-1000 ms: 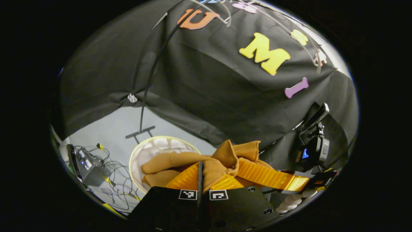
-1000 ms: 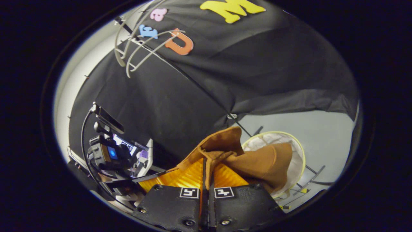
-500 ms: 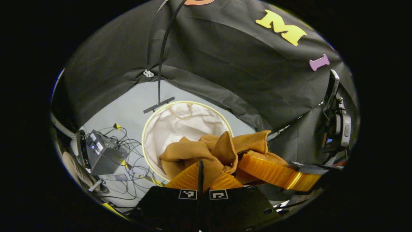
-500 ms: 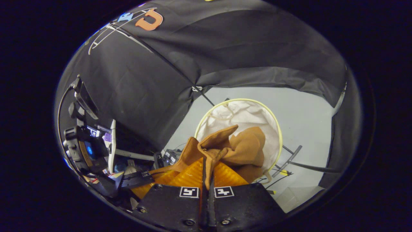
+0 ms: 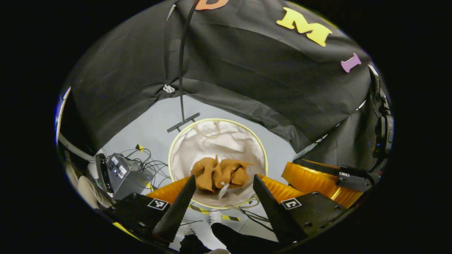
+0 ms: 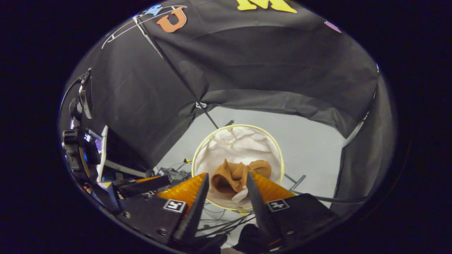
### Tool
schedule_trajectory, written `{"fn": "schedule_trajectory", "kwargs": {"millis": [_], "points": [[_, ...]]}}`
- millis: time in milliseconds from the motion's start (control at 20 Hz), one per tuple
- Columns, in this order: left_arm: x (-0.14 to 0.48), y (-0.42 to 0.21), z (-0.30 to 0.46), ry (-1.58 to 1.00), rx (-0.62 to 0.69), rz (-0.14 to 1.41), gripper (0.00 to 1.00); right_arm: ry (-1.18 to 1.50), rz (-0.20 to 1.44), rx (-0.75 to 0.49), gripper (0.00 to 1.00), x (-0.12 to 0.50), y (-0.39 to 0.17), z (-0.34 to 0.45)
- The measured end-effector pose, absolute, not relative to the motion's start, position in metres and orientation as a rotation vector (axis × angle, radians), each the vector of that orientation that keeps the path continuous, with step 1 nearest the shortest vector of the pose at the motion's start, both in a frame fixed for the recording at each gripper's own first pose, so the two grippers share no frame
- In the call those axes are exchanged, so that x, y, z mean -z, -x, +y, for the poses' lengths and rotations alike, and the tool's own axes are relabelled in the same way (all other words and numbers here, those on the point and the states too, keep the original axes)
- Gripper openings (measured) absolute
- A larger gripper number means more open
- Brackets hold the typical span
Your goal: Grasp the clothes on the hanger with both hands and then place them into the laundry hamper below.
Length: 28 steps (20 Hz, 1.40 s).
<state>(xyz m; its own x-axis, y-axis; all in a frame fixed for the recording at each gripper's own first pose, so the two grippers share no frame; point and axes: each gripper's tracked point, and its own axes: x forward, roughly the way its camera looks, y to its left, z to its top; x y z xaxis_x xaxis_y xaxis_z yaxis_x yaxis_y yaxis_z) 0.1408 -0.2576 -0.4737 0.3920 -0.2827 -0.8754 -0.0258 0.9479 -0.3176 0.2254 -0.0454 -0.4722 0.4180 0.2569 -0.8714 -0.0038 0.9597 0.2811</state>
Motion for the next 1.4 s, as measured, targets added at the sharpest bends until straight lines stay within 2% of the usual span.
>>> {"fn": "schedule_trajectory", "kwargs": {"millis": [50, 100, 250, 300, 450, 600, 850, 900, 950, 1000, 1050, 1250, 1400], "points": [[0.471, -0.141, -0.255, 0.3, 0.163, 1.158, 1.0, -0.238, 1.132, -0.158, 0.81, 0.472, -0.224, -0.048], [0.467, -0.141, -0.253, 0.301, 0.162, 1.15, 0.97, -0.234, 1.122, -0.153, 0.81, 0.469, -0.226, -0.047], [0.456, -0.141, -0.241, 0.279, 0.157, 1.115, 0.97, -0.21, 1.089, -0.146, 0.81, 0.455, -0.221, -0.05], [0.448, -0.142, -0.236, 0.267, 0.158, 1.093, 1.0, -0.195, 1.066, -0.145, 0.81, 0.449, -0.22, -0.052], [0.413, -0.149, -0.216, 0.232, 0.164, 0.996, 0.97, -0.132, 0.961, -0.131, 0.82, 0.415, -0.221, -0.055], [0.355, -0.157, -0.197, 0.219, 0.185, 0.874, 0.97, -0.104, 0.833, -0.106, 0.82, 0.356, -0.211, -0.045], [0.228, -0.147, -0.151, 0.178, 0.247, 0.632, 1.0, -0.054, 0.544, -0.046, 0.82, 0.218, -0.181, -0.044], [0.202, -0.142, -0.137, 0.146, 0.246, 0.571, 0.97, -0.045, 0.498, -0.042, 0.81, 0.192, -0.168, -0.04], [0.177, -0.137, -0.125, 0.118, 0.241, 0.514, 0.97, -0.041, 0.451, -0.038, 0.85, 0.162, -0.154, -0.036], [0.159, -0.126, -0.114, 0.093, 0.242, 0.461, 0.91, -0.05, 0.404, -0.033, 0.92, 0.138, -0.136, -0.035], [0.136, -0.115, -0.104, 0.072, 0.24, 0.401, 1.0, -0.062, 0.361, -0.024, 1.0, 0.113, -0.122, -0.033], [0.044, -0.076, -0.074, 0.044, 0.212, 0.208, 1.0, -0.094, 0.209, -0.017, 0.99, 0.042, -0.066, -0.024], [0.005, -0.059, -0.075, 0.073, 0.231, 0.14, 1.0, -0.107, 0.153, -0.018, 1.0, 0.009, -0.036, -0.026]]}}
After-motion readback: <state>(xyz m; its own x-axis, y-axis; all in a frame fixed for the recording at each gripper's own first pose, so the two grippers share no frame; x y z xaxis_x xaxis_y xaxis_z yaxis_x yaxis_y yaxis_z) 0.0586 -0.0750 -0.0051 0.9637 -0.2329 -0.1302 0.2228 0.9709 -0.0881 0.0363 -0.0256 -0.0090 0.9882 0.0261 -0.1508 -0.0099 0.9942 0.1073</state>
